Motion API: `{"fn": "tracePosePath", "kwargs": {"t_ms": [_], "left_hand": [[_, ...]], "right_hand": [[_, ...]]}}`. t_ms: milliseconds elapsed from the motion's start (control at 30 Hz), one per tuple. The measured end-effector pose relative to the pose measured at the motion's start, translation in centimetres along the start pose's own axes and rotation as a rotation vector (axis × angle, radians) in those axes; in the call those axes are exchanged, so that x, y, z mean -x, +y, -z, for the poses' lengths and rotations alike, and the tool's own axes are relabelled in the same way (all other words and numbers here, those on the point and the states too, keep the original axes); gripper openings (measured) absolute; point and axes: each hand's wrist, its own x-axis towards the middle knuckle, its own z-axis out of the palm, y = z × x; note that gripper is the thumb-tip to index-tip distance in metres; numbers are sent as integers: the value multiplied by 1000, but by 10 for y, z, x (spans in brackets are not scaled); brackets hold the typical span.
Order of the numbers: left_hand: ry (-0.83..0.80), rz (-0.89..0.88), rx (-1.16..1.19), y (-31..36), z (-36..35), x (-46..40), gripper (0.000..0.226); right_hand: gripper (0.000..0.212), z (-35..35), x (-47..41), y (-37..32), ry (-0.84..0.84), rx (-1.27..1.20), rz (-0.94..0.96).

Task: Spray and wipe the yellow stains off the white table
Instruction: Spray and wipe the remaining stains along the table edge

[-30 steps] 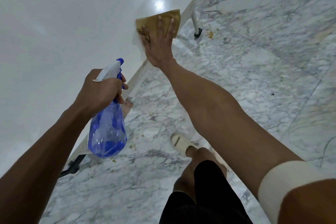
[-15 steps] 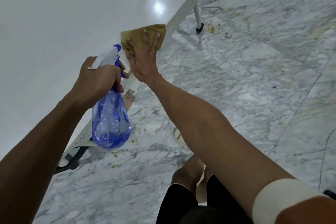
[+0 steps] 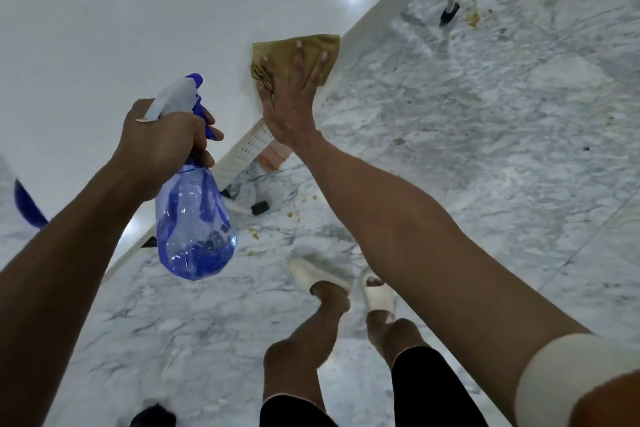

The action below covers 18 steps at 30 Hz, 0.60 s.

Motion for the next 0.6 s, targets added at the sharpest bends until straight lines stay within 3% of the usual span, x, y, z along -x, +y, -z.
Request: {"fn": "tracePosePath", "kwargs": {"t_ms": [333, 600], "left_hand": [[25, 32, 92, -93, 77, 27, 26], [-25, 38, 132, -196, 153, 48, 27]], "right_hand": [[54, -44, 81, -87, -134, 190, -30], [47, -87, 159, -170, -109, 45, -70]]}}
